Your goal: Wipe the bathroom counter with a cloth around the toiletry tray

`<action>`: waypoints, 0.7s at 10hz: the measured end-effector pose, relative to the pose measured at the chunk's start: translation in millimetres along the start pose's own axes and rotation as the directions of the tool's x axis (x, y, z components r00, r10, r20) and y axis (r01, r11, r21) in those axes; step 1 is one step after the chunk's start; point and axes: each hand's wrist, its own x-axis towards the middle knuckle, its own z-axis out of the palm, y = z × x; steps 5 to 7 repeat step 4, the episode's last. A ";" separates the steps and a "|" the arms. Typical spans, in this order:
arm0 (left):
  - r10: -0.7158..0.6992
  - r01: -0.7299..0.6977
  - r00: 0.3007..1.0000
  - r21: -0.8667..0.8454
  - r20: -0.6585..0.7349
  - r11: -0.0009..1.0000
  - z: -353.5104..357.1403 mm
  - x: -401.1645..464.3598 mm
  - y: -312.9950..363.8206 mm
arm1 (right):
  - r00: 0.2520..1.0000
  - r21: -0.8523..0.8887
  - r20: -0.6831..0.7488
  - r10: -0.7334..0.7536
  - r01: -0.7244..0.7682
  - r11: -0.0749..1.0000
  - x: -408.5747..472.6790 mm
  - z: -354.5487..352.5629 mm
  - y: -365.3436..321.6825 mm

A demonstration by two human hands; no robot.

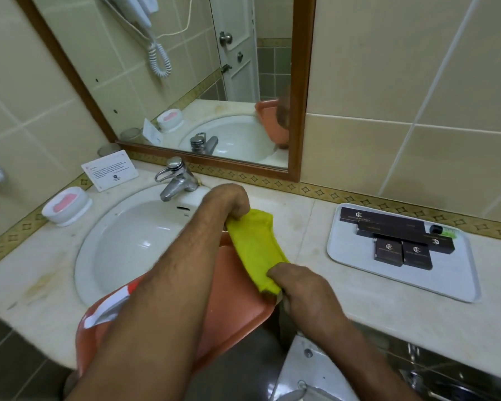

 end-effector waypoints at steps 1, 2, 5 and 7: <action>-0.075 0.075 0.997 0.299 -0.013 0.951 6.7 -12.7 -25.7 | 0.968 -0.116 0.211 -0.137 0.164 0.980 0.5 15.5 -33.1; -0.179 0.189 0.982 0.450 -0.065 0.873 31.2 -8.7 -47.7 | 0.877 -0.120 0.451 -0.166 0.244 0.962 0.9 33.7 -48.8; -0.038 0.241 0.951 0.661 -0.306 0.710 80.7 -9.6 -32.4 | 0.833 0.201 0.540 -0.119 0.010 0.979 4.1 32.9 -50.1; -0.038 0.241 0.951 0.661 -0.306 0.710 80.7 -9.6 -32.4 | 0.833 0.201 0.540 -0.119 0.010 0.979 4.1 32.9 -50.1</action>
